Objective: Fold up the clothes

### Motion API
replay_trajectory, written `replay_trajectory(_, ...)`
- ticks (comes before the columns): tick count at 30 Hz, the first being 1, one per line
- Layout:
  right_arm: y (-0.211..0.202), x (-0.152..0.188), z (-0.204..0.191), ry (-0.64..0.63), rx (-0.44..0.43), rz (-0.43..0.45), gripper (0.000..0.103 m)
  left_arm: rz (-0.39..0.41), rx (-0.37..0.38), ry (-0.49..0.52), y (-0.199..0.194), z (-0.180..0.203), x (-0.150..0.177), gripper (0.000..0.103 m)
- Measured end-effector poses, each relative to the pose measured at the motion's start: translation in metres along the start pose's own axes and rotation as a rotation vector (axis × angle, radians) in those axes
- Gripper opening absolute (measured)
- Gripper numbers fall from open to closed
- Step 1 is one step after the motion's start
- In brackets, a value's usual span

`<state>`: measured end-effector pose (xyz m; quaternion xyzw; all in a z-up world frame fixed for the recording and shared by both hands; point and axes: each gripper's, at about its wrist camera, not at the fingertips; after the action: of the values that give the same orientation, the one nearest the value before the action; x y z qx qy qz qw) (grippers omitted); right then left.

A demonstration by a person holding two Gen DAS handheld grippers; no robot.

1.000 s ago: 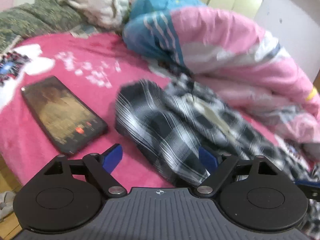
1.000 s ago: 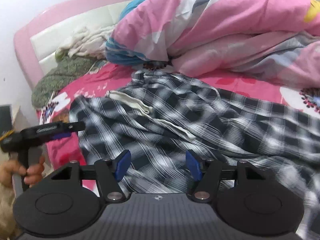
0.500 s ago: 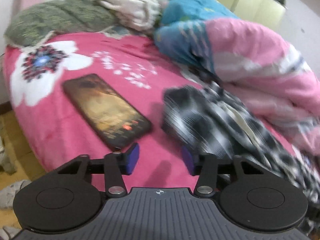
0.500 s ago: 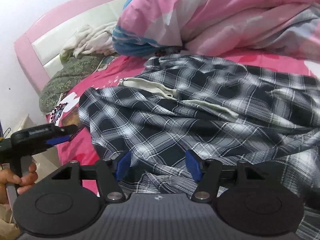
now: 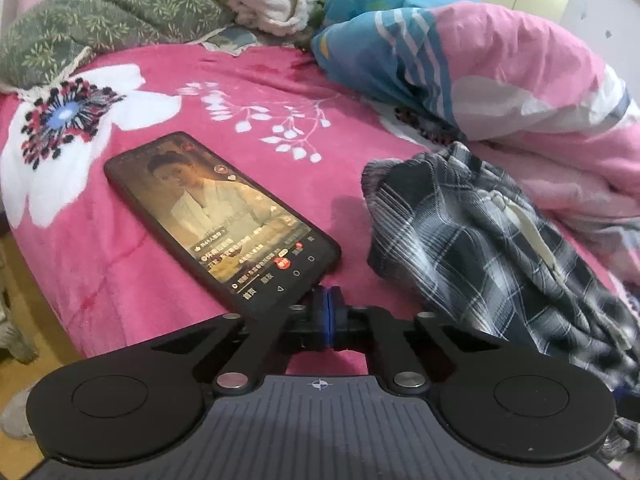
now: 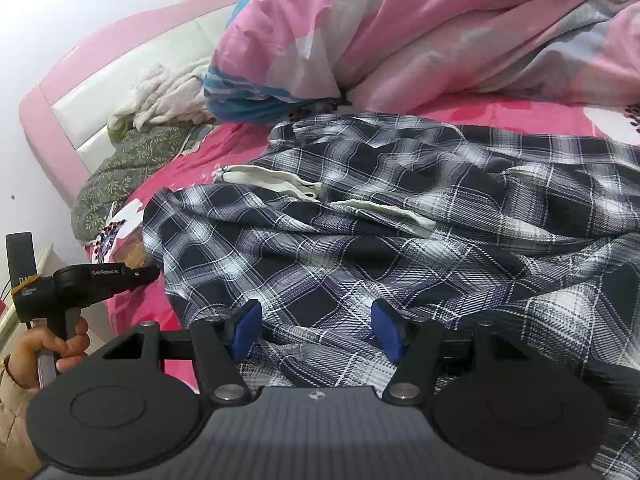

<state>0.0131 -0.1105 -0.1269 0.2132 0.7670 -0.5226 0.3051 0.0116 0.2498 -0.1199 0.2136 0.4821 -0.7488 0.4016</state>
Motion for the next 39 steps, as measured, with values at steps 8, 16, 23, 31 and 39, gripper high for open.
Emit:
replay_trajectory(8,-0.001,0.001,-0.004,-0.006,0.011,-0.003,0.063,0.015,0.017,-0.010,0.006,-0.015,-0.013,0.005)
replay_trajectory(16,0.001,0.001,-0.007,-0.013,0.019,-0.008,0.063,0.028,0.015,-0.003,0.010,-0.035,-0.028,0.005)
replay_trajectory(23,0.002,0.001,-0.007,-0.018,0.022,-0.008,0.063,0.042,0.006,-0.002,0.011,-0.049,-0.039,0.005)
replay_trajectory(31,0.000,0.002,-0.006,-0.011,0.013,-0.003,0.063,0.051,-0.069,0.002,0.009,-0.041,-0.047,0.005)
replay_trajectory(39,-0.014,-0.012,-0.012,-0.055,-0.053,0.024,0.063,0.089,0.106,-0.132,-0.017,-0.013,-0.039,0.042)
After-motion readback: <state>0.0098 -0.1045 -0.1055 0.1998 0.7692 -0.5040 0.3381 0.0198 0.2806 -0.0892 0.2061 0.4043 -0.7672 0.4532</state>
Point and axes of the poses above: each gripper's, at about its wrist camera, not at the fingertips, and y roughly the way its jaws point, z to its right, x to its underside, and after that the axes turned 12 degrees about x, right-handed
